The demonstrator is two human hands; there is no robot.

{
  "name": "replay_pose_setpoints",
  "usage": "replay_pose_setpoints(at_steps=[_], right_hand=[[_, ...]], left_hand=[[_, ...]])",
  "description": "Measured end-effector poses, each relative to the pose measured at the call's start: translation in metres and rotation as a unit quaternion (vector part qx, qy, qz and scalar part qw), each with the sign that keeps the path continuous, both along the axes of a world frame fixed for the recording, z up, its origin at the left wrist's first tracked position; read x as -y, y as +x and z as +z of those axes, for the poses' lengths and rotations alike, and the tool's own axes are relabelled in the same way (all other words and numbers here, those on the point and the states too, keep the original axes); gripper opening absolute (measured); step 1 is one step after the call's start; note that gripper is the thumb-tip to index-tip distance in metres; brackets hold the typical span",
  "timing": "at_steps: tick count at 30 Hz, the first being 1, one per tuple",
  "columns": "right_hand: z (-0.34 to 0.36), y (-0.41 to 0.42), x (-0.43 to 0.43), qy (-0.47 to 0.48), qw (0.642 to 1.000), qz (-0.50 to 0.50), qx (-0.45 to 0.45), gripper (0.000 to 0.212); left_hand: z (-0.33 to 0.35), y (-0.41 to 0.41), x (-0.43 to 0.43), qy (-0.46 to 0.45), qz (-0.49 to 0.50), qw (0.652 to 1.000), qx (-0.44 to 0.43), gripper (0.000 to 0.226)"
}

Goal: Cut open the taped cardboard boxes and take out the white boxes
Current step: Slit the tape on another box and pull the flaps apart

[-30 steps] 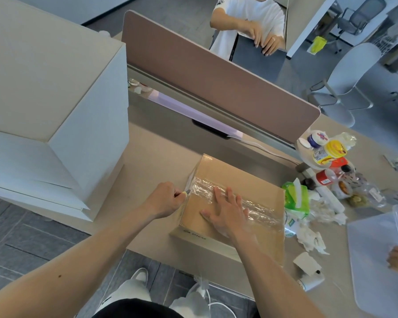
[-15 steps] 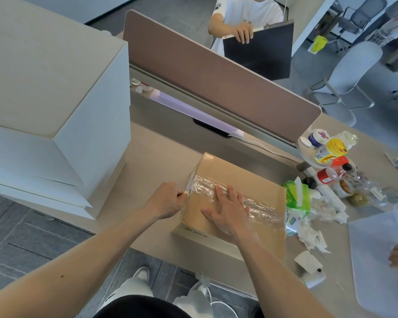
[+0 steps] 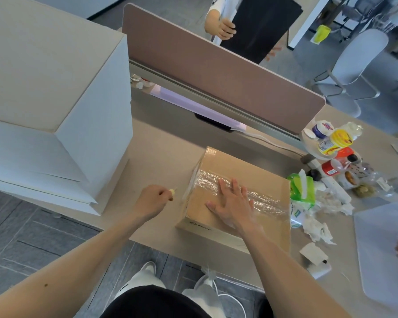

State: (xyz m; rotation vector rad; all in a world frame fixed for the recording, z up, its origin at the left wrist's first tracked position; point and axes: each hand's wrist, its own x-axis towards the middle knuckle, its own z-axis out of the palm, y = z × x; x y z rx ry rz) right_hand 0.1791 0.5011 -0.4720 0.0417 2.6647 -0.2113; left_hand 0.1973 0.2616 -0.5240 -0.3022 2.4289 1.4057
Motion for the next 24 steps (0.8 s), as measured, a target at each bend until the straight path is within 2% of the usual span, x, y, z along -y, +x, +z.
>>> replay_pose_setpoints(at_steps=[2,5,9,20,24], right_hand=[[-0.001,0.0,-0.001,-0.001,1.0,-0.001,-0.002,0.088],[-0.003,0.0,-0.001,-0.007,1.0,-0.002,-0.005,0.088],[-0.004,0.001,-0.002,-0.012,1.0,-0.002,-0.006,0.087],[-0.001,0.004,-0.002,-0.008,1.0,0.001,-0.009,0.087],[0.002,0.004,-0.002,-0.003,1.0,0.006,-0.009,0.087]], left_hand=[[-0.017,0.008,0.013,0.02,0.023,0.997,0.065,0.034],[-0.044,0.019,0.027,0.025,-0.033,0.987,0.153,0.029],[-0.068,0.03,0.038,-0.036,-0.067,0.979,0.19,0.028],[-0.077,0.027,0.038,-0.185,-0.06,0.964,0.179,0.02],[-0.053,0.012,0.026,-0.211,-0.025,0.974,0.085,0.022]])
